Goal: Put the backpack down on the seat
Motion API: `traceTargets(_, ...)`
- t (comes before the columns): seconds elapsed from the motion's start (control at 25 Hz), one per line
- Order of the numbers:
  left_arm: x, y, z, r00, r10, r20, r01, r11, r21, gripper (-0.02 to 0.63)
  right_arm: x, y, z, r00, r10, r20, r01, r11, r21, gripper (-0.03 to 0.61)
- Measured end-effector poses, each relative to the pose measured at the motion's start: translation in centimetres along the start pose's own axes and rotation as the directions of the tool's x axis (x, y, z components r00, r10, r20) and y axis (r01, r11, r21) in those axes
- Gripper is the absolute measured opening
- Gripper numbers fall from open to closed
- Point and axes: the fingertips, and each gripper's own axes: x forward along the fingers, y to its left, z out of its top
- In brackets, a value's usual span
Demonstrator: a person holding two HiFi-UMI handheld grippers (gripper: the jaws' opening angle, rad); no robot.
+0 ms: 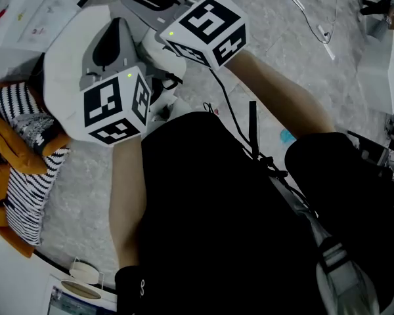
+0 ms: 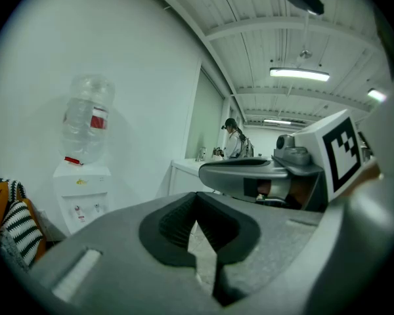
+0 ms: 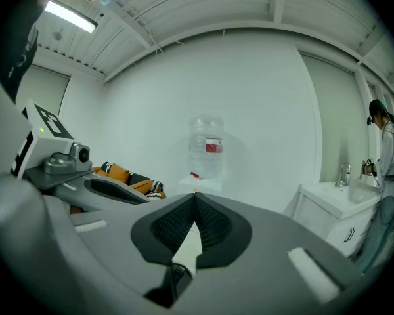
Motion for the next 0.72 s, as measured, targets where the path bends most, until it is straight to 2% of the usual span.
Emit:
traceTargets(0.2, 0.3, 0.5, 0.3, 1.000, 0.015, 0.013, -0.015, 1.000, 0.002, 0.000, 0.5, 0.3, 0.1, 1.000, 0.021, -0.003, -0.021, 0.999, -0.024, 0.006)
traceTargets(0.44, -0.2, 0.6, 0.6, 0.999, 0.045, 0.023, -0.045, 0.999, -0.002, 0.000, 0.3, 1.2, -0.4, 0.999, 0.038, 0.002, -0.038, 0.999, 0.006, 0.006)
traceTargets(0.6, -0.8, 2.8, 1.7, 0.994, 0.101, 0.049, -0.101, 0.995, -0.014, 0.000, 1.9, 2.2, 0.6, 0.998, 0.065, 0.015, -0.065, 0.998, 0.008, 0.006)
traceTargets(0.72, -1.1, 6.1, 2.9, 0.980, 0.179, 0.087, -0.177, 0.984, -0.025, 0.000, 4.6, 2.6, 1.9, 0.994, 0.097, 0.046, -0.097, 0.995, 0.006, 0.006)
